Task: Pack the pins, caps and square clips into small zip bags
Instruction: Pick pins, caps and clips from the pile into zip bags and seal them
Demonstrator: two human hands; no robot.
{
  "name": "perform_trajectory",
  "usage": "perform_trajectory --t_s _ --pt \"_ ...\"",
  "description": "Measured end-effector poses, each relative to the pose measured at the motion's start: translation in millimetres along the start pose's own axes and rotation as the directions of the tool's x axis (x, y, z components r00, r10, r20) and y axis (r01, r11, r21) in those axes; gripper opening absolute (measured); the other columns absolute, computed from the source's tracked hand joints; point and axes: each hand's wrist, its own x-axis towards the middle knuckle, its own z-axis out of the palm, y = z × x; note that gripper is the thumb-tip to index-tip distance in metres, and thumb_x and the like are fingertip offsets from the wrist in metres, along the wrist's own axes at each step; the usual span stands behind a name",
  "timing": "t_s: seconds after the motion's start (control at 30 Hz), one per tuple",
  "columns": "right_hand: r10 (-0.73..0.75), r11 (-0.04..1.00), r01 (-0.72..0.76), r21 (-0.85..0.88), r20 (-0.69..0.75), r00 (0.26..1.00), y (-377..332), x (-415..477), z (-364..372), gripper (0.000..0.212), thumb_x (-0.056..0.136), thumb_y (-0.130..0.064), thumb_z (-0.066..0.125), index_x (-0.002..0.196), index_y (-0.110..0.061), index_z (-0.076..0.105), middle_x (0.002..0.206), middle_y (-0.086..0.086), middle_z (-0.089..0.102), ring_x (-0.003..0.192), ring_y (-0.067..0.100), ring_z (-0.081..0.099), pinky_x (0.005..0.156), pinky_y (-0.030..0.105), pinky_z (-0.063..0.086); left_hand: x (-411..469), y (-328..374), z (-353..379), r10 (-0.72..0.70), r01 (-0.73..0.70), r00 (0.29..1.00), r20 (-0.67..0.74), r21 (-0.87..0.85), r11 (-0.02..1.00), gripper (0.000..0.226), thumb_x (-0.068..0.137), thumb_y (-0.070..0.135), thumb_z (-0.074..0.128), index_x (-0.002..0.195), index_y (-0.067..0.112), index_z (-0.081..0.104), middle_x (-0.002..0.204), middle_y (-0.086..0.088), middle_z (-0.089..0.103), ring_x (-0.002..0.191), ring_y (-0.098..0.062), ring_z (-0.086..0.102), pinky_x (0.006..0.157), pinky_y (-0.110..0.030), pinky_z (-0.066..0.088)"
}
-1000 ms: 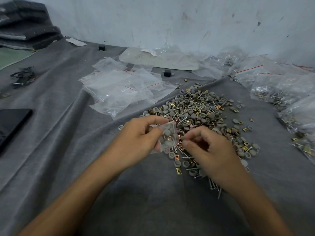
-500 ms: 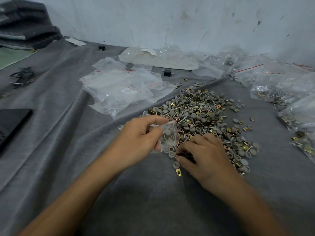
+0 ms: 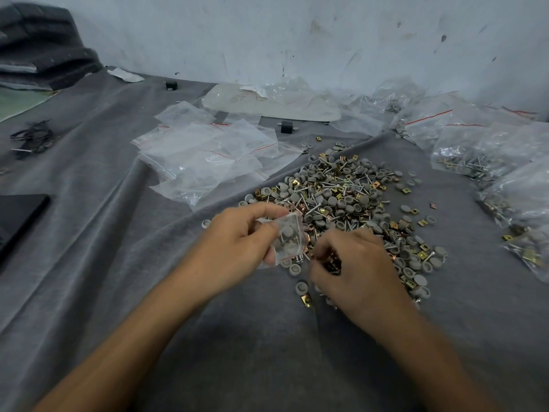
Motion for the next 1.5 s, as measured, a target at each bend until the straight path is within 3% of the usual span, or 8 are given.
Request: perform_trajectory --t_s 0.1,0.2,0.3,0.6,0.8,1.0,1.27,1.5 --pt "0.145 0.964 -0.112 0.242 -0.123 0.982 2 4 -4 0.016 0.081 -0.024 0.074 0.082 -0.032 0.061 0.074 -0.012 0.061 0.077 0.007 0.058 0.062 0.017 0.044 -1 2 -1 -0.008 0.008 1.0 -0.003 0.013 1.0 0.048 0.077 0.064 0.047 0.114 0.042 0.068 0.06 0.004 0.07 0.049 -0.003 0.051 0.057 -0.029 0.042" --pt "0.269 0.742 -0.196 0.641 -0.017 0.963 0 7 -7 0.019 0.085 -0.017 0.077 0.086 -0.033 0.066 0.081 -0.006 0.072 0.074 0.015 0.07 0.061 0.023 0.055 -2 4 1 -0.015 0.015 1.0 -0.003 0.031 0.999 0.037 0.085 0.054 0.05 0.114 0.04 0.068 0.058 0.004 0.07 0.049 -0.003 0.051 0.058 -0.027 0.042" --pt "0.253 0.621 -0.207 0.756 0.056 0.966 -5 7 -8 0.018 0.086 -0.014 0.078 0.085 -0.029 0.069 0.081 0.003 0.073 0.071 0.016 0.068 0.064 0.024 0.055 -3 6 1 -0.005 0.005 1.0 -0.006 0.048 0.999 0.03 0.094 0.04 0.051 0.119 0.035 0.068 0.058 0.005 0.069 0.049 -0.002 0.051 0.057 -0.024 0.04" --pt "0.156 0.636 -0.18 0.751 0.103 0.982 -6 6 -7 0.011 0.092 -0.015 0.072 0.089 -0.026 0.07 0.083 0.003 0.077 0.08 0.025 0.072 0.07 0.033 0.059 -4 6 1 0.012 -0.012 1.0 0.0 0.038 0.999 0.028 0.096 0.037 0.053 0.119 0.032 0.069 0.056 0.005 0.068 0.048 -0.001 0.05 0.053 -0.021 0.04" --pt "-0.033 0.976 -0.029 0.217 0.276 0.961 13 1 -11 0.022 0.085 -0.058 0.065 0.08 -0.037 0.065 0.084 -0.018 0.064 0.084 0.001 0.057 0.067 0.019 0.043 -1 1 -2 0.001 -0.001 1.0 -0.022 0.014 1.0 0.036 0.088 0.043 0.05 0.118 0.037 0.068 0.058 0.003 0.069 0.048 -0.002 0.05 0.055 -0.025 0.041" --pt "-0.061 0.996 0.081 -0.036 0.384 0.921 9 0 -10 0.043 0.069 -0.08 0.054 0.079 -0.038 0.059 0.086 -0.024 0.056 0.097 -0.003 0.039 0.091 0.028 0.032 0 -5 -4 0.01 -0.009 1.0 -0.009 0.02 1.0 0.034 0.091 0.04 0.049 0.121 0.042 0.066 0.062 0.003 0.071 0.049 -0.006 0.05 0.056 -0.028 0.041" --pt "-0.061 0.995 0.086 -0.056 0.353 0.934 7 0 -13 0.019 0.085 -0.055 0.064 0.082 -0.037 0.059 0.087 -0.024 0.056 0.098 -0.003 0.038 0.085 0.022 0.021 0 -6 -2 0.003 -0.003 1.0 -0.005 0.02 1.0 0.034 0.09 0.042 0.05 0.119 0.042 0.067 0.062 0.003 0.071 0.049 -0.005 0.05 0.055 -0.027 0.041" --pt "0.028 0.974 -0.04 0.221 0.057 0.998 9 2 -14 0.01 0.093 -0.043 0.055 0.09 -0.034 0.058 0.083 -0.014 0.063 0.093 0.001 0.054 0.075 0.032 0.047 0 -5 -2 -0.011 0.011 1.0 -0.007 0.028 1.0 0.034 0.089 0.045 0.049 0.118 0.044 0.066 0.062 0.004 0.072 0.047 -0.003 0.048 0.054 -0.027 0.04"
